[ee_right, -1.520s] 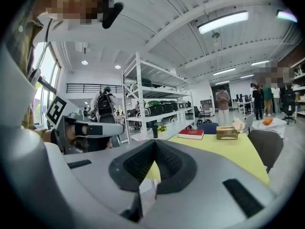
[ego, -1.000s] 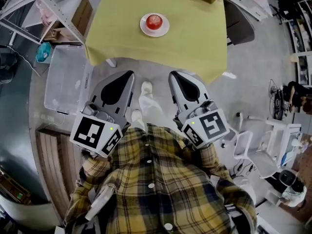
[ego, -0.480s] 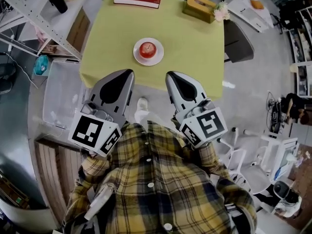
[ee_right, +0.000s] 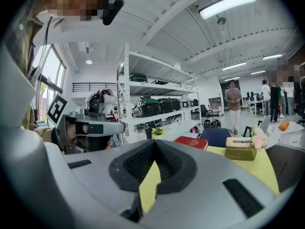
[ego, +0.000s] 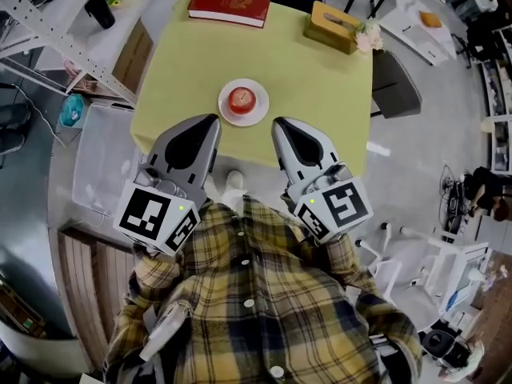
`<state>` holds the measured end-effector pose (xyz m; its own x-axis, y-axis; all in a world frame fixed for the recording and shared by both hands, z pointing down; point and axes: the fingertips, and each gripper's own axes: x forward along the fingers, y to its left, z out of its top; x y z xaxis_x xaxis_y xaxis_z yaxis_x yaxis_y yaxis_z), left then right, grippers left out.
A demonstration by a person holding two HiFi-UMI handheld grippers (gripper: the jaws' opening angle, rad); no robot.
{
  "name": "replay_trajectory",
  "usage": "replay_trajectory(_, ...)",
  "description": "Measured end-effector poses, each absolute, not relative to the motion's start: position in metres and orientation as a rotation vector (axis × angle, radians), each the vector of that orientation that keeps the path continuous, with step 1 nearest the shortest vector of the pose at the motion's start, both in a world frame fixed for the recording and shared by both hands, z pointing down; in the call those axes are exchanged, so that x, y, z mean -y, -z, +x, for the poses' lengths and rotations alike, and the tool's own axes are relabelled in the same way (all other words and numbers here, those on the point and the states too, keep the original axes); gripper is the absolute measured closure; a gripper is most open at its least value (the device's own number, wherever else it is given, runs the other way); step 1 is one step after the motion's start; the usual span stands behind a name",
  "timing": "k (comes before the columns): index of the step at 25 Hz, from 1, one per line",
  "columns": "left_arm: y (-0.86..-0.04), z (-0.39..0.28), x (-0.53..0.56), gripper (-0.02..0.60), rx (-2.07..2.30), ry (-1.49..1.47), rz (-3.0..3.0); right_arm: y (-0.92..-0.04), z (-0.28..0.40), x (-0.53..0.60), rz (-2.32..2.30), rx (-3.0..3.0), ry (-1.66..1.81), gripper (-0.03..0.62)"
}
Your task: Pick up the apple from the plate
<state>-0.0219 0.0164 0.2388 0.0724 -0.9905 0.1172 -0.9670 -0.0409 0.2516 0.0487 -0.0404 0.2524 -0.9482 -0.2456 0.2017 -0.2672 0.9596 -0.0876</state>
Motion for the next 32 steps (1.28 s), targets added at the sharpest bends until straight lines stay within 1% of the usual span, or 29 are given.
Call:
replay_trajectory(12,-0.242,-0.076,0.024,0.575,1.811,0.107,2.215,-0.254,-0.007,0.07,0.569,2.892,-0.193,0.597)
replay_trajectory(23,-0.252,-0.132,0.084,0.575,1.506,0.046,2.4,-0.262,-0.06,0.113,0.913,2.784,-0.249,0.597)
replay_trajectory(32,-0.269,-0.136,0.112,0.575,1.272,-0.037,2.497,-0.273,-0.069,0.136,1.093,2.676,-0.28,0.597)
